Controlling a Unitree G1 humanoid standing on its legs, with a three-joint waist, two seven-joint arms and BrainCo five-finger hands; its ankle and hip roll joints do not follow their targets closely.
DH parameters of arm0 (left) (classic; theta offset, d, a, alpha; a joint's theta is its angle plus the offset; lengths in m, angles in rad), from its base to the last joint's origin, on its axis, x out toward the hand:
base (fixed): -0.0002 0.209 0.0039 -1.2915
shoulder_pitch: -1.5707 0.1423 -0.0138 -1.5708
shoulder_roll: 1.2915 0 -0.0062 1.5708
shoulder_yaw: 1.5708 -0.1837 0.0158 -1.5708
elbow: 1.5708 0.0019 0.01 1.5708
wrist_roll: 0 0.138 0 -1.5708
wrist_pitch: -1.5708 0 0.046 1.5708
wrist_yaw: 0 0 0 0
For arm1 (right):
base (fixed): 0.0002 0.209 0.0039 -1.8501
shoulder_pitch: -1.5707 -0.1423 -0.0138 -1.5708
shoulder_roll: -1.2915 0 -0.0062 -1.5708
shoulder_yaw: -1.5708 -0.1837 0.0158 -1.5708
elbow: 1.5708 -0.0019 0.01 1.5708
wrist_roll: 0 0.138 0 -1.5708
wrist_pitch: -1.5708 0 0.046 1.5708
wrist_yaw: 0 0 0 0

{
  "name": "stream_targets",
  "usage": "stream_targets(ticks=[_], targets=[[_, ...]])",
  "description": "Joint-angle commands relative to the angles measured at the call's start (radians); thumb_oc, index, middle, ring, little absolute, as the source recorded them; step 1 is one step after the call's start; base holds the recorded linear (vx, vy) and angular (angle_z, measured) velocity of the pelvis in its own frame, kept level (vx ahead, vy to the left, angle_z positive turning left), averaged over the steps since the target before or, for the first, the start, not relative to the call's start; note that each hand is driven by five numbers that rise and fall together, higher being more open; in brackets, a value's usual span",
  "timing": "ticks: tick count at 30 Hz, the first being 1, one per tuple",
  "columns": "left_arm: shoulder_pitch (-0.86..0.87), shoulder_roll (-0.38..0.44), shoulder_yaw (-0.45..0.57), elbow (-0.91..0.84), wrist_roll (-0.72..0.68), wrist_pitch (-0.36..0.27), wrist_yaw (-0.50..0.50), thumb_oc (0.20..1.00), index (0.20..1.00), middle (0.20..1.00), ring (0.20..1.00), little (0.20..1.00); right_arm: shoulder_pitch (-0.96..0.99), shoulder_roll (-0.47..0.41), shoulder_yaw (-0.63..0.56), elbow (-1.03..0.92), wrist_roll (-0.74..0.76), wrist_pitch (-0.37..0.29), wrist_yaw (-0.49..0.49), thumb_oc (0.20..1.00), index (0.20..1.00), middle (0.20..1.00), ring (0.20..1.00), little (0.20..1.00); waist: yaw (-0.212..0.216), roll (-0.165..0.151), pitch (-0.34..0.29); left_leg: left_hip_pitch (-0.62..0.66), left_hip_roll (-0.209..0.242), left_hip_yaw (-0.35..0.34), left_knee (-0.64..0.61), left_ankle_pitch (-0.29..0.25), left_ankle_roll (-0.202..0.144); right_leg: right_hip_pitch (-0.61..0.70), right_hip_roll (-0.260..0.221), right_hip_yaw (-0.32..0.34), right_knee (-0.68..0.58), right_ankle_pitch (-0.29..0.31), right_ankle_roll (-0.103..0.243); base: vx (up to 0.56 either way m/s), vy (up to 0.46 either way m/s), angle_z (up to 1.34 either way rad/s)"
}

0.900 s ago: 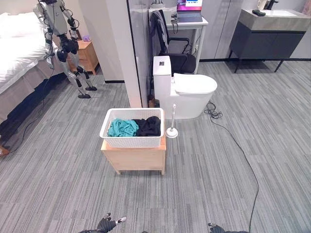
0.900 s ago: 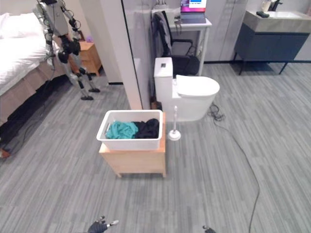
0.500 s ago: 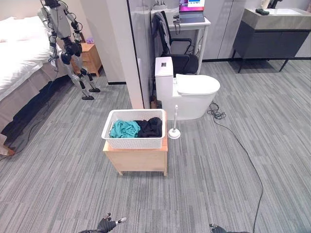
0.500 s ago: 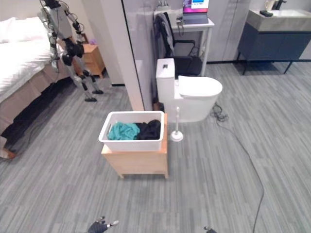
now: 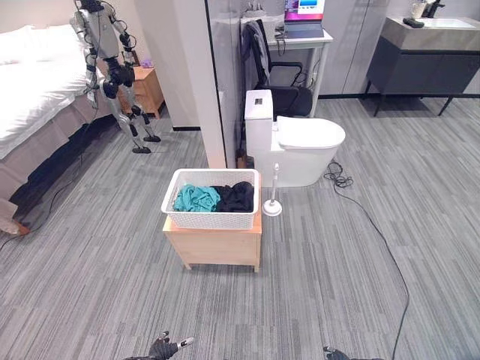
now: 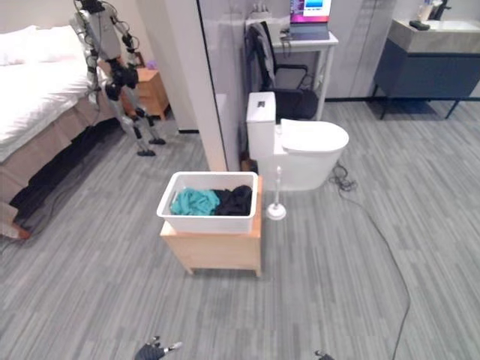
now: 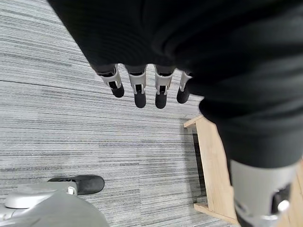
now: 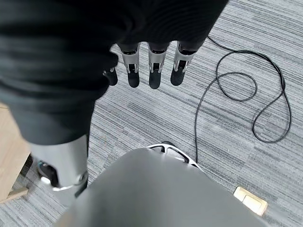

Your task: Grab the laundry basket,head to the washer,open it,put in the laundry and shut it.

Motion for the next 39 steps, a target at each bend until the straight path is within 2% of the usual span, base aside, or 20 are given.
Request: stream_targets(ticks=[1,5,9,11,14,15,19,21,22,23,24,25,26,28,30,31,35,36,37,39], targets=[[-0.05,0.021,0.026,0.014,0.004,-0.029,0.016,1.0,1.0,1.0,1.0,1.0,-0.032,0.016,0.044,0.038,0.006,-0.016,-0.012,1.0,1.0,1.0,1.0,1.0,0.001,-0.067,0.041,-0.016,0.012,-0.032,-0.048,0.035,-0.044,0.119,-0.06,0.001,-0.265,0.123,0.097,-0.03,-0.08,0.25],[-0.059,0.02,0.014,-0.002,-0.002,-0.032,0.013,1.0,1.0,1.0,1.0,1.0,-0.046,0.005,0.042,0.04,0.011,-0.019,-0.017,1.0,1.0,1.0,1.0,1.0,0.011,-0.069,0.066,-0.038,0.029,-0.052,-0.042,0.058,-0.056,0.116,-0.047,-0.007,-0.265,0.112,0.081,-0.03,-0.076,0.19],[-0.067,0.012,0.008,-0.008,-0.017,-0.035,0.005,1.0,1.0,1.0,1.0,1.0,-0.066,-0.01,0.054,0.034,0.004,-0.025,-0.02,1.0,1.0,1.0,1.0,1.0,0.024,-0.082,0.121,-0.185,0.0,-0.057,0.183,0.025,-0.081,0.111,-0.057,-0.022,-0.265,0.101,0.063,-0.09,-0.067,0.3],[-0.074,0.003,0.01,-0.011,-0.031,-0.035,0.006,1.0,1.0,1.0,1.0,1.0,-0.082,-0.023,0.061,0.032,0.003,-0.025,-0.026,1.0,1.0,1.0,1.0,1.0,0.032,-0.079,0.139,-0.245,-0.014,-0.047,0.262,0.038,-0.094,0.106,-0.057,-0.038,-0.265,0.097,0.061,-0.04,-0.001,0.23],[-0.067,-0.005,0.01,-0.014,-0.038,-0.038,0.006,1.0,1.0,1.0,1.0,1.0,-0.1,-0.034,0.055,0.039,0.0,-0.022,-0.033,1.0,1.0,1.0,1.0,1.0,0.03,-0.078,0.139,-0.266,0.053,0.048,0.161,0.075,-0.071,0.095,-0.067,-0.067,-0.265,0.093,0.074,0.12,0.084,0.42],[-0.064,-0.005,0.01,-0.014,-0.038,-0.037,0.005,1.0,1.0,1.0,1.0,1.0,-0.104,-0.038,0.055,0.04,0.001,-0.021,-0.033,1.0,1.0,1.0,1.0,1.0,0.035,-0.08,0.139,-0.256,0.076,0.071,0.123,0.072,-0.078,0.104,-0.066,-0.063,-0.265,0.077,0.079,0.21,0.122,0.64],[-0.064,-0.002,0.014,-0.008,-0.038,-0.035,0.01,1.0,1.0,1.0,1.0,1.0,-0.104,-0.036,0.029,0.044,0.016,-0.019,-0.036,1.0,1.0,1.0,1.0,1.0,0.03,-0.072,0.131,-0.275,0.119,0.139,0.066,0.111,-0.077,0.129,-0.076,-0.088,-0.265,0.05,0.093,0.22,0.16,0.09],[-0.062,0.002,0.016,-0.009,-0.038,-0.033,0.012,1.0,1.0,1.0,1.0,1.0,-0.102,-0.036,0.024,0.049,0.019,-0.017,-0.037,1.0,1.0,1.0,1.0,1.0,0.031,-0.073,0.13,-0.285,0.109,0.138,0.103,0.1,-0.072,0.144,-0.082,-0.088,-0.265,0.051,0.094,0.31,0.263,-0.13],[-0.061,0.012,0.022,-0.007,-0.036,-0.033,0.012,1.0,1.0,1.0,1.0,1.0,-0.088,-0.026,0.005,0.06,0.032,-0.016,-0.036,1.0,1.0,1.0,1.0,1.0,0.031,-0.079,0.125,-0.298,0.071,0.129,0.169,0.063,-0.051,0.181,-0.11,-0.084,-0.251,0.057,0.094,0.33,0.282,-0.14],[-0.061,0.012,0.022,-0.007,-0.036,-0.033,0.012,1.0,1.0,1.0,1.0,1.0,-0.088,-0.026,0.005,0.06,0.032,-0.016,-0.036,1.0,1.0,1.0,1.0,1.0,0.031,-0.08,0.125,-0.298,0.071,0.129,0.171,0.062,-0.051,0.181,-0.11,-0.084,-0.251,0.057,0.094,0.5,0.451,-0.16],[-0.073,0.028,0.03,-0.011,-0.034,-0.03,0.01,1.0,1.0,1.0,1.0,1.0,-0.081,-0.015,-0.018,0.058,0.052,-0.018,-0.03,1.0,1.0,1.0,1.0,1.0,0.028,-0.089,0.124,-0.28,0.04,0.151,0.187,0.028,-0.021,0.166,-0.147,-0.064,-0.137,0.042,0.093,0.25,0.245,-0.19],[-0.073,0.029,0.03,-0.011,-0.034,-0.03,0.01,1.0,1.0,1.0,1.0,1.0,-0.081,-0.015,-0.018,0.058,0.052,-0.018,-0.03,1.0,1.0,1.0,1.0,1.0,0.029,-0.09,0.124,-0.28,0.039,0.152,0.186,0.027,-0.02,0.164,-0.148,-0.063,-0.135,0.041,0.094,0.46,0.479,-0.21],[-0.082,0.048,0.029,-0.028,-0.024,-0.027,0.01,1.0,1.0,1.0,1.0,1.0,-0.09,-0.002,-0.018,0.056,0.052,-0.015,-0.023,1.0,1.0,1.0,1.0,1.0,0.026,-0.093,0.126,-0.248,0.011,0.173,0.172,0.001,0.016,0.105,-0.186,-0.051,0.03,0.055,0.109,0.31,0.365,-0.18],[-0.085,0.057,0.025,-0.055,-0.024,-0.026,0.008,1.0,1.0,1.0,1.0,1.0,-0.106,0.002,-0.001,0.046,0.036,-0.013,-0.022,1.0,1.0,1.0,1.0,1.0,0.017,-0.082,0.134,-0.212,-0.01,0.192,0.15,-0.016,0.053,0.021,-0.227,-0.05,0.209,0.11,0.132,0.33,0.419,0.02],[-0.086,0.061,0.019,-0.064,-0.022,-0.028,0.007,1.0,1.0,1.0,1.0,1.0,-0.113,0.003,0.002,0.038,0.032,-0.016,-0.026,1.0,1.0,1.0,1.0,1.0,0.012,-0.076,0.136,-0.183,-0.018,0.205,0.128,-0.022,0.064,-0.018,-0.241,-0.06,0.272,0.132,0.144,0.25,0.248,-0.14],[-0.081,0.068,0.011,-0.095,-0.027,-0.034,0.008,1.0,1.0,1.0,1.0,1.0,-0.114,0.002,-0.006,0.015,0.042,-0.021,-0.037,1.0,1.0,1.0,1.0,1.0,-0.011,-0.065,0.148,-0.119,-0.024,0.212,0.071,-0.019,0.065,-0.071,-0.224,-0.071,0.292,0.142,0.141,0.32,0.19,-0.33],[-0.081,0.078,0.013,-0.137,-0.034,-0.046,0.027,1.0,1.0,1.0,1.0,1.0,-0.093,-0.011,-0.081,-0.004,0.132,-0.033,-0.061,1.0,1.0,1.0,1.0,1.0,-0.043,-0.058,0.153,-0.045,-0.027,0.213,0.016,-0.036,0.047,-0.125,-0.162,-0.103,0.085,0.133,0.131,0.29,0.063,-0.06],[-0.081,0.078,0.013,-0.138,-0.034,-0.046,0.027,1.0,1.0,1.0,1.0,1.0,-0.092,-0.012,-0.082,-0.004,0.132,-0.033,-0.061,1.0,1.0,1.0,1.0,1.0,-0.043,-0.057,0.153,-0.044,-0.026,0.213,0.015,-0.036,0.047,-0.123,-0.16,-0.103,0.083,0.134,0.13,0.27,-0.016,0.13],[-0.091,0.085,0.017,-0.177,-0.018,-0.048,0.052,1.0,1.0,1.0,1.0,1.0,-0.082,-0.023,-0.143,-0.008,0.194,-0.042,-0.081,1.0,1.0,1.0,1.0,1.0,-0.058,-0.066,0.153,-0.007,-0.035,0.217,0.006,-0.058,0.038,-0.153,-0.142,-0.128,-0.05,0.183,0.149,0.31,-0.046,0.11],[-0.109,0.083,0.024,-0.224,-0.01,-0.038,0.075,1.0,1.0,1.0,1.0,1.0,-0.073,-0.03,-0.184,-0.03,0.24,-0.047,-0.096,1.0,1.0,1.0,1.0,1.0,-0.065,-0.075,0.15,0.022,-0.04,0.224,0.006,-0.083,0.03,-0.16,-0.129,-0.175,-0.142,0.222,0.165,0.34,-0.053,0.06]])
